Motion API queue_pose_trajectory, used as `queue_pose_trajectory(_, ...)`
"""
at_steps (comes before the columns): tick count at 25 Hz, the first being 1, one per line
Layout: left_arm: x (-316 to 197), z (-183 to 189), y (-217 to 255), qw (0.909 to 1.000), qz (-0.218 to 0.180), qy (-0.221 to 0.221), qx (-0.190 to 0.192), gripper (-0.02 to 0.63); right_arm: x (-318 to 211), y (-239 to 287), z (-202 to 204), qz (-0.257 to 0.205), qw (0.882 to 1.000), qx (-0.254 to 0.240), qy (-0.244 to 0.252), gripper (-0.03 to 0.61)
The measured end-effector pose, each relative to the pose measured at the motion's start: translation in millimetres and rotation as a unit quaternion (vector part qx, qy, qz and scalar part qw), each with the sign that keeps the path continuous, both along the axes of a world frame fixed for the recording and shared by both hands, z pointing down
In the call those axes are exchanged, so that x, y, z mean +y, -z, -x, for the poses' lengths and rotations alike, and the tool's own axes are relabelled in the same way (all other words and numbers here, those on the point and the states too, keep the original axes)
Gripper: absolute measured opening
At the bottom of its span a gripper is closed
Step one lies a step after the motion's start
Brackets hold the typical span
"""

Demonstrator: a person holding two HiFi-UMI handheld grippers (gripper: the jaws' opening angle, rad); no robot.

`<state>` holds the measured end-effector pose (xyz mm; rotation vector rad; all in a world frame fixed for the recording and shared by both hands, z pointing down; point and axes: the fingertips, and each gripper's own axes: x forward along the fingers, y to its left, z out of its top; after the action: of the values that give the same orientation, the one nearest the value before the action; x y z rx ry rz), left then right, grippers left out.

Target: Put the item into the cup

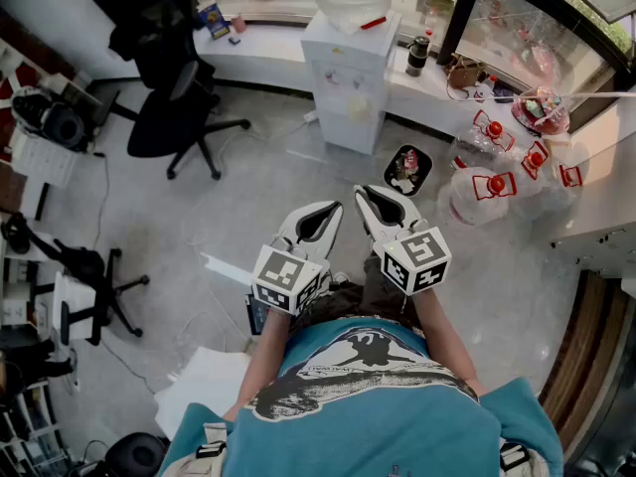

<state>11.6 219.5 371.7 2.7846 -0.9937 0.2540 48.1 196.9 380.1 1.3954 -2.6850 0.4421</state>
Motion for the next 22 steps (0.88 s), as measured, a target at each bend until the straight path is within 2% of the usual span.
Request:
queue_pose_trajectory(11,6.2,3.1,-1.7,0.9999,0.0,-0.004,-0.01,0.014,5.4,1.7,8.6,-0.001,1.0,-0.012,0.008,0.051)
queue_pose_trajectory(22,-3.2,12.3,-3.8,0.9998,0.009,0.009,0.015,0.014,-4.3,-1.3,7.8,0.013,1.0,-0.015,0.009,0.051)
